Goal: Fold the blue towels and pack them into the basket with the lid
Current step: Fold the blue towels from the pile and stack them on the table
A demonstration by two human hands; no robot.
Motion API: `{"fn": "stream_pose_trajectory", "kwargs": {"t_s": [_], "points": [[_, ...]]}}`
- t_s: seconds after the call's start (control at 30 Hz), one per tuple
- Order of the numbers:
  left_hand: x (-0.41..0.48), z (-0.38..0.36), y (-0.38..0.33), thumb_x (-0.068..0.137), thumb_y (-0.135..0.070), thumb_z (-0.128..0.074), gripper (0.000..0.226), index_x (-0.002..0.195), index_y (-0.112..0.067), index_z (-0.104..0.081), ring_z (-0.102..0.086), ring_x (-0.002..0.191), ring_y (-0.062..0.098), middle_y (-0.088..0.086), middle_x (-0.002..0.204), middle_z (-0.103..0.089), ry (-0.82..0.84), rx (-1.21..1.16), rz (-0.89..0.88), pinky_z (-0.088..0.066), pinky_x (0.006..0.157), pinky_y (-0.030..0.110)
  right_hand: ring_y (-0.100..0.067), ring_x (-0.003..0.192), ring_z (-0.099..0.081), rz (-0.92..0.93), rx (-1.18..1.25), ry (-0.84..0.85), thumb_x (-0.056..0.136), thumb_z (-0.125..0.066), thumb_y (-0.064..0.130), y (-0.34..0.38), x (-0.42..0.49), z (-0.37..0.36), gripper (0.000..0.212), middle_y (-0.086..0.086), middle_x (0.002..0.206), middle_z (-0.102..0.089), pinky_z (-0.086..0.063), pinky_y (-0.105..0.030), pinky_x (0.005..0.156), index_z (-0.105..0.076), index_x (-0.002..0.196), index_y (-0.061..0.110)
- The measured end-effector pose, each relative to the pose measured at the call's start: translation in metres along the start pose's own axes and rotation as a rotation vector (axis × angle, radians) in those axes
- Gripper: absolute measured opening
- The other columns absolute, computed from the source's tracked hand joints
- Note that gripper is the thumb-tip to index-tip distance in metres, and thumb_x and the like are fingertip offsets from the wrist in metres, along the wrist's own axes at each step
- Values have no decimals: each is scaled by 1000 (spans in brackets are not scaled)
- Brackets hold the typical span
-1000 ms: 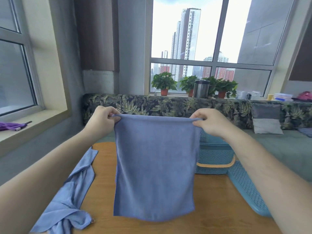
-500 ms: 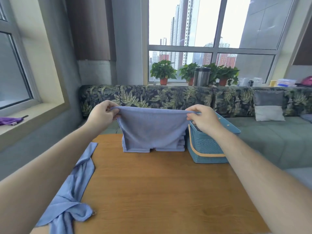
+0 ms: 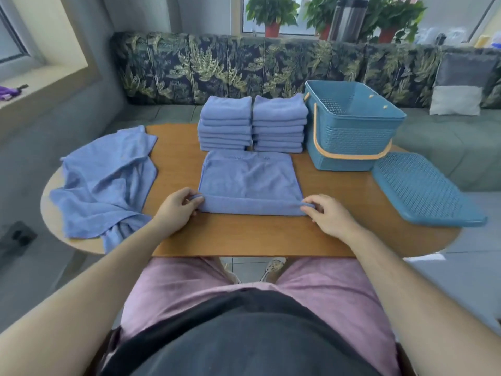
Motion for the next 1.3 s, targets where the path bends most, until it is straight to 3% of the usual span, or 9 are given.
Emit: {"fn": "stream_pose_trajectory", "kwargs": {"t_s": [0.2,0.33,0.47,0.57,0.67,0.77,0.97,1.17,1.3], "points": [[-4,2,4,97,-23,-64,14,90,-11,-66,-54,54,-2,4,69,-60,-7,10,-28,-37,54,8,-15,71,-64,-8,29,8,97,-65,25,-12,-1,-3,10,9,97,-66,-52,-36,76,-69,90,31],[-3,3,10,97,-32,-64,21,80,-21,-66,-53,55,-1,2,68,-62,-15,-6,-16,-38,56,10,-2,75,-58,-7,41,-8,96,-66,28,-12,-5,-4,12,11,94,-64,-46,-29,76,-70,85,28],[1,-4,5,99,-40,-58,37,76,-14,-70,-59,62,4,-4,65,-68,40,-2,-30,-47,70,28,-5,81,-63,-54,90,-12,96,-65,31,-7,-4,-2,35,6,86,-66,-49,-32,84,-73,63,23],[10,-14,-17,94,-43,-55,32,74,-20,-65,-57,71,11,-6,71,-64,-25,289,-229,-50,71,38,-16,80,-59,16,-113,-123,93,-56,42,13,7,-5,41,7,79,-60,-50,-40,81,-65,59,22],[20,-46,-41,89,-55,-45,41,107,-28,-70,-58,106,17,-8,112,-64,-26,467,-376,-47,90,37,-22,122,-51,78,-327,-124,93,-51,48,43,24,-33,33,7,125,-62,-39,-41,106,-72,111,30],[30,-89,-39,97,-61,-42,59,151,-37,-39,-19,152,23,-4,163,-27,144,593,-280,-18,122,45,-20,156,1,-13,-455,123,100,-32,62,54,38,-76,65,5,169,-6,-4,-43,126,-22,159,38],[20,-106,-25,97,-70,-26,67,158,-42,-16,2,155,24,-6,168,-6,231,705,-204,1,124,48,-22,154,18,-104,-545,307,97,-9,72,48,29,-95,73,4,169,14,10,-46,124,3,160,39],[1,-93,-51,80,-58,-18,72,134,-26,-55,-39,135,28,-1,144,-46,90,666,-331,-35,107,47,-27,150,-21,70,-649,146,100,-27,60,82,24,-74,65,-3,165,-24,-23,-48,117,-25,158,31],[37,-103,-46,99,-52,-26,60,155,-33,-29,-5,154,29,1,167,-13,217,710,-238,-10,123,51,-22,156,7,-13,-581,278,104,-20,55,72,51,-93,64,2,170,4,-1,-45,125,-6,162,31]]}}
Point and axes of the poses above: each hand's wrist, its own x-axis towards the middle knuckle, its own z-axis out of the back of the hand, y = z × x, the point moved 6 cm from there along x, towards the middle knuckle
